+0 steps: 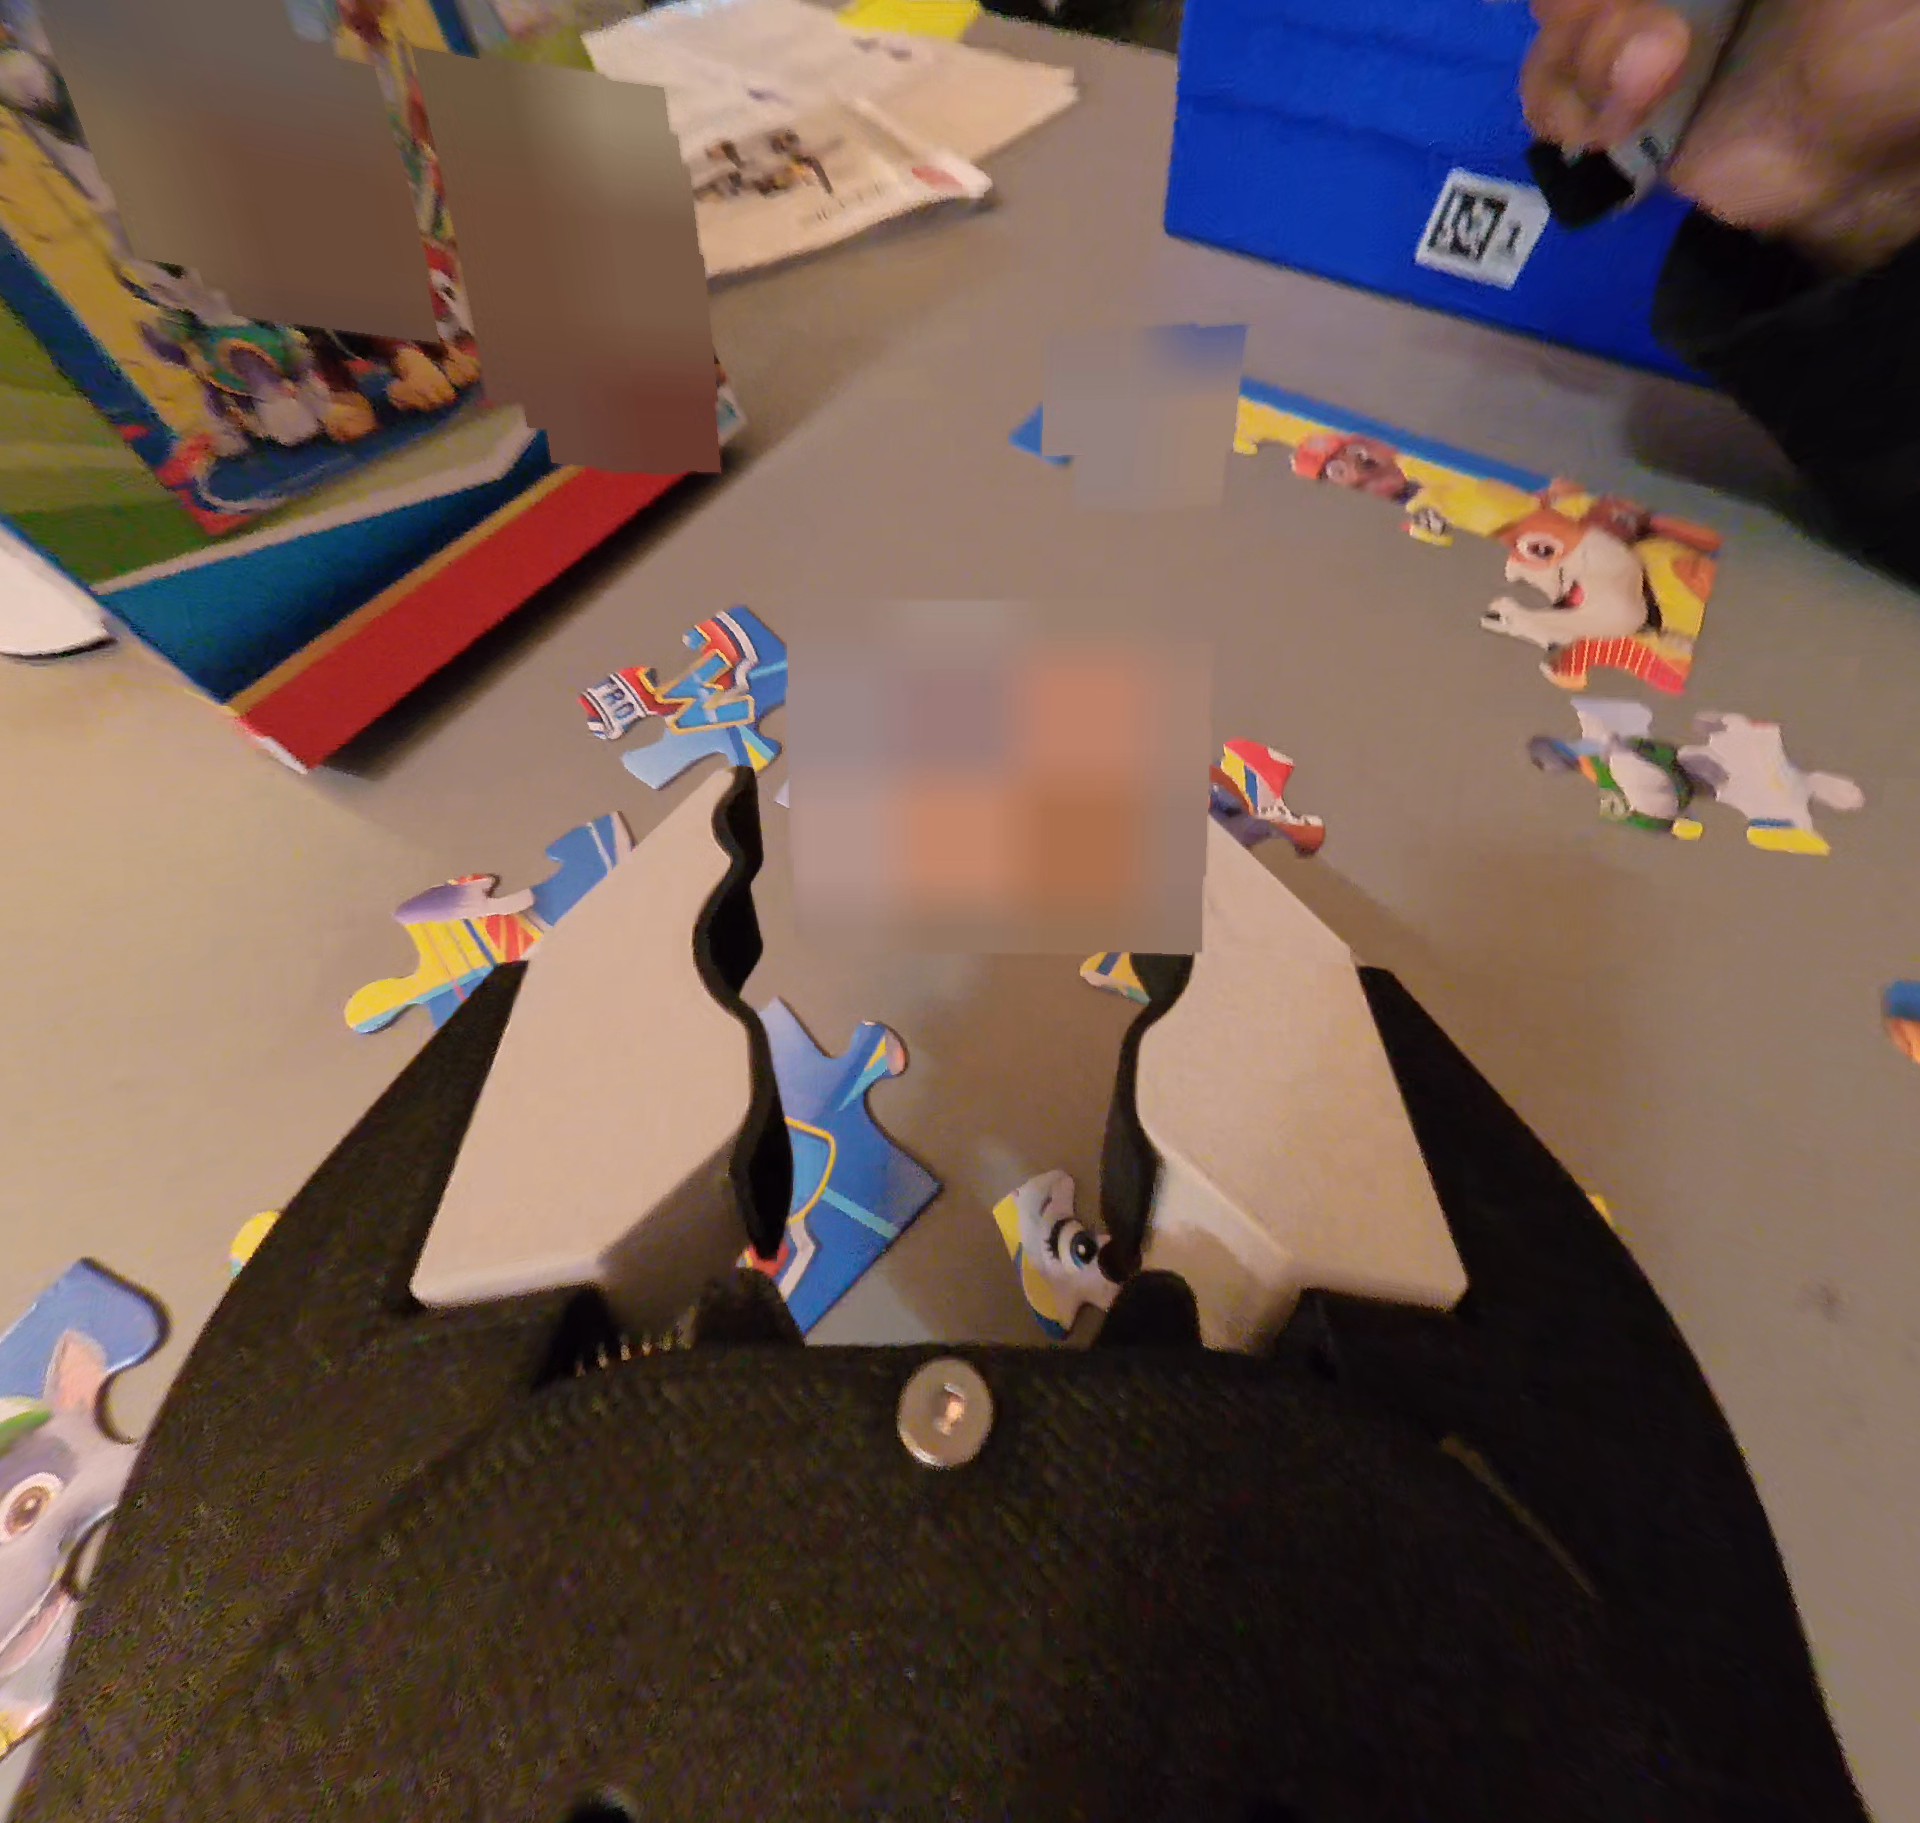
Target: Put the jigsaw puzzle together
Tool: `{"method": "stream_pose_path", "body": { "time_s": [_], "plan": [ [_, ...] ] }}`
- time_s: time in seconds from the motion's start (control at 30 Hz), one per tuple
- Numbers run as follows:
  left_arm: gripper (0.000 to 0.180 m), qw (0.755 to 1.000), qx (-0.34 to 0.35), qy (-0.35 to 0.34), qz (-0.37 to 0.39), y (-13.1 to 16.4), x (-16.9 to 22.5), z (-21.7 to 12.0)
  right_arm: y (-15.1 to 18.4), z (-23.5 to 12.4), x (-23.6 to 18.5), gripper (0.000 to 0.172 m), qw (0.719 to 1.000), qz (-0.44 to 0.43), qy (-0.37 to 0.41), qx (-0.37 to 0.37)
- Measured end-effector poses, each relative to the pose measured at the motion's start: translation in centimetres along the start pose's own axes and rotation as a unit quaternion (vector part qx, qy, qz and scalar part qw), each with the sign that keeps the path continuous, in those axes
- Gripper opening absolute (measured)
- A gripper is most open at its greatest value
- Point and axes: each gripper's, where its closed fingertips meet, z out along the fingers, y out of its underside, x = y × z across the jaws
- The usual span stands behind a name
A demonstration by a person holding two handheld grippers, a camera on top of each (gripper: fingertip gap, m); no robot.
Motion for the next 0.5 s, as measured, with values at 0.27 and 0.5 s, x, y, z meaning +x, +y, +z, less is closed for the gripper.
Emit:
{"method": "stream_pose_path", "body": {
  "time_s": [0.27, 0.5],
  "plan": [
    [0.068, 0.999, 0.036, 0.005, -0.026, -1.15, -0.26, -0.71, -0.31, -0.14, 0.05, 0.021, 1.0, -0.004, 0.006, 0.013],
    [0.067, 0.999, 0.039, 0.007, -0.023, -1.26, 0.03, -0.69, -0.4, -0.16, 0.2, 0.022, 1.0, 0.013, 0.003, 0.026]
  ]
}}
